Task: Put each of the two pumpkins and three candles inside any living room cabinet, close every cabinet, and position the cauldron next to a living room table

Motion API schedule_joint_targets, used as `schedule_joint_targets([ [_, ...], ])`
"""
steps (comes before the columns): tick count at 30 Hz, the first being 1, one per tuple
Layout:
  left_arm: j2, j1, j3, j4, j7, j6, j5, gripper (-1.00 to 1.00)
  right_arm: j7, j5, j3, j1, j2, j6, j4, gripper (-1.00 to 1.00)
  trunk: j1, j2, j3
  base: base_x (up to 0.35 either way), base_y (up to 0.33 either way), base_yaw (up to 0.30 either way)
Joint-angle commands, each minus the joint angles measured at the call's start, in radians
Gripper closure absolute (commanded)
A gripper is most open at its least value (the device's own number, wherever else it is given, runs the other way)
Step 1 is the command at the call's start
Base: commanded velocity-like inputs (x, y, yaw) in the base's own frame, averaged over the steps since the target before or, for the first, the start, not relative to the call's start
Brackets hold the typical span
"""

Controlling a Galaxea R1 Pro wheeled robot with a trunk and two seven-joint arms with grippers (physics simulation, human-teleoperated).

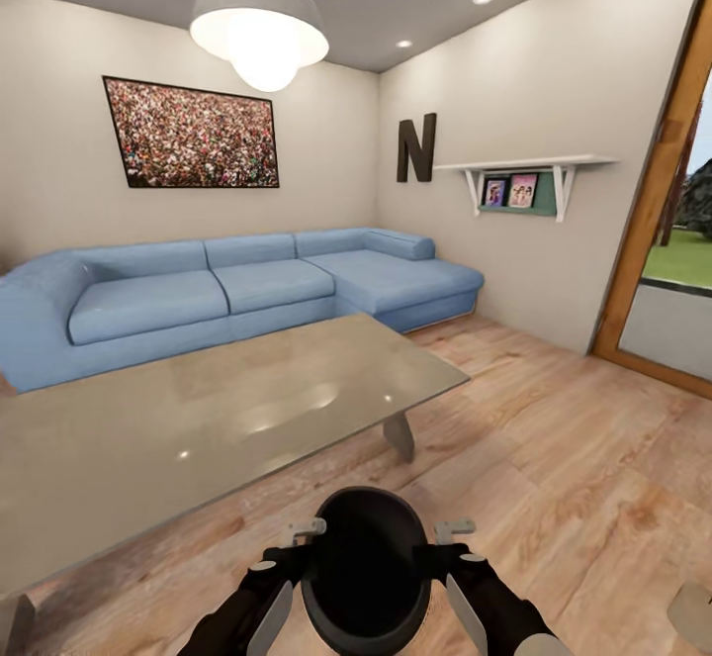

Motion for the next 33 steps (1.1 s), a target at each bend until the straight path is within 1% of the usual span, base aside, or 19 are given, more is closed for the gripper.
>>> schedule_joint_targets([
  [1,0.001,0.000,-0.004,-0.001,0.011,0.006,-0.005,1.00,-0.003,-0.009,0.005,-0.001,-0.001,0.006,-0.017,1.00,0.000,-0.001,-0.001,0.180,-0.121,0.271],
  [14,0.001,0.000,-0.004,-0.001,0.011,0.006,-0.005,1.00,-0.003,-0.009,0.005,-0.001,-0.001,0.006,-0.017,1.00,0.000,-0.001,0.001,0.169,-0.121,0.270],
  [19,0.001,0.000,-0.005,-0.001,0.011,0.006,-0.005,1.00,-0.003,-0.009,0.005,-0.001,-0.001,0.006,-0.017,1.00,0.000,-0.001,0.003,-0.005,-0.154,0.266],
  [25,0.001,0.000,-0.005,-0.001,0.011,0.006,-0.005,1.00,-0.002,-0.009,0.005,-0.001,-0.001,0.004,-0.017,1.00,0.000,-0.001,0.003,-0.073,-0.209,0.061],
  [28,0.001,0.000,-0.005,-0.001,0.011,0.006,-0.005,1.00,-0.002,-0.009,0.005,-0.001,-0.001,0.004,-0.017,1.00,0.000,-0.001,0.003,0.078,-0.162,0.021],
  [33,0.001,0.000,-0.005,-0.001,0.011,0.006,-0.005,1.00,-0.001,-0.009,0.005,-0.001,-0.001,0.005,-0.017,1.00,0.000,-0.001,0.008,0.116,-0.232,0.161],
])
